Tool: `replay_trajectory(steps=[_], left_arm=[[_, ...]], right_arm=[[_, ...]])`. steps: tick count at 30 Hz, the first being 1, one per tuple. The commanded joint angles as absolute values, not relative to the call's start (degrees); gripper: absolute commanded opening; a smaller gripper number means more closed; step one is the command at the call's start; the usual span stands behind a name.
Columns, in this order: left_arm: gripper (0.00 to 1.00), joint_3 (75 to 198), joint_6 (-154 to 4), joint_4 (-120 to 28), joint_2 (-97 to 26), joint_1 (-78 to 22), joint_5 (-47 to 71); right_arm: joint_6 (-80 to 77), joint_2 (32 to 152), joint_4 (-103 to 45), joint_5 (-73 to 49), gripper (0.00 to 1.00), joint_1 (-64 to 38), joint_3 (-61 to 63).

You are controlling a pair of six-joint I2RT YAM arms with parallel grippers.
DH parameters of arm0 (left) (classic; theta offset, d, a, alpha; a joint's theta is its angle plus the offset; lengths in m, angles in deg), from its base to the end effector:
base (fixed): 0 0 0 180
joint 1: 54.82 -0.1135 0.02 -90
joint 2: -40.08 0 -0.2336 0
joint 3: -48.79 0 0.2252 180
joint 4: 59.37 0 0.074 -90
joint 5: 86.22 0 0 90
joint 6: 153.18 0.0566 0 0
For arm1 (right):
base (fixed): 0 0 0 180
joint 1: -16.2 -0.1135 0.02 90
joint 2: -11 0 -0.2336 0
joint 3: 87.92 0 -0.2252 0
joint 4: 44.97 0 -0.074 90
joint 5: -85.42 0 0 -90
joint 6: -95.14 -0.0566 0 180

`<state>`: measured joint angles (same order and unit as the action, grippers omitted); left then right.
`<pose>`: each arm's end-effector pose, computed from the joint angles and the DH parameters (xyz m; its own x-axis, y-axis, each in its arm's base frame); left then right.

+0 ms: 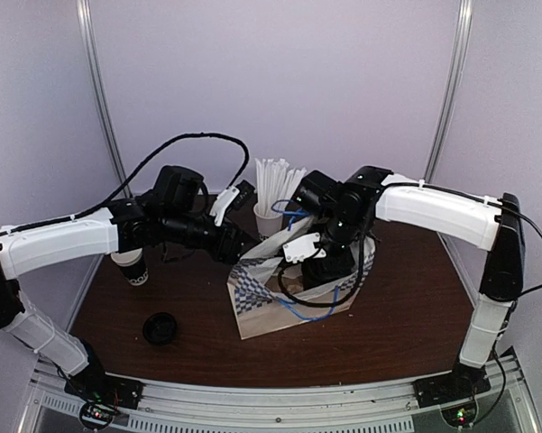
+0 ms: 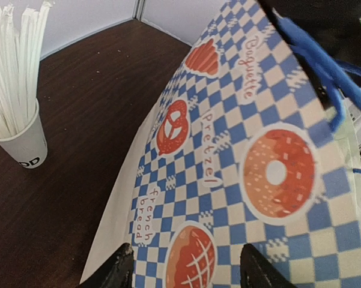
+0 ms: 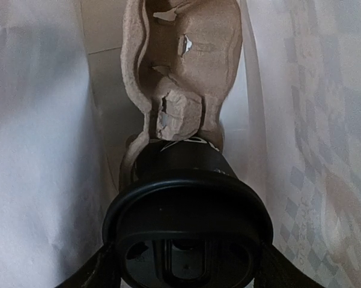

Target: Pack the takeout coffee

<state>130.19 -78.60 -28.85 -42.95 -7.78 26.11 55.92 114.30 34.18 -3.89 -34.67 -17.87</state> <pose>0.2049 -0.2516 0.2717 -0.5879 0.2704 -0.7624 0.7675 0.4843 -0.4200 0.2130 0.2607 0.2424 0.2186 -0.9588 -0.1812 -0.9553 -0.1724 -0.2402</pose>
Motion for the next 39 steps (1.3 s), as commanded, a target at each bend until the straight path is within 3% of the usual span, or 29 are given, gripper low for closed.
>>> replay_trajectory(steps=[1, 6, 20, 32, 39], left_arm=[[0.61, 128.4, -79.1, -30.4, -39.5, -8.9, 26.9], [0.62, 127.3, -78.5, -29.0, -36.5, -10.1, 26.5], [0.64, 123.3, -77.0, -28.2, -31.8, -13.4, 25.6], [0.65, 122.7, -76.3, -26.9, -29.6, -14.3, 25.3], [0.65, 123.5, -77.3, -26.7, -29.1, -14.3, 25.6]], right_arm=[[54.4, 120.9, 46.4, -10.4, 0.43, -32.2, -25.2], [54.1, 126.7, 51.2, -13.6, 0.42, -30.6, -32.1], [54.1, 136.7, 52.2, -15.6, 0.40, -27.8, -35.6], [50.2, 124.7, 33.0, -21.8, 0.38, -25.9, -15.0], [48.8, 133.7, 41.5, -24.3, 0.38, -25.0, -26.0]])
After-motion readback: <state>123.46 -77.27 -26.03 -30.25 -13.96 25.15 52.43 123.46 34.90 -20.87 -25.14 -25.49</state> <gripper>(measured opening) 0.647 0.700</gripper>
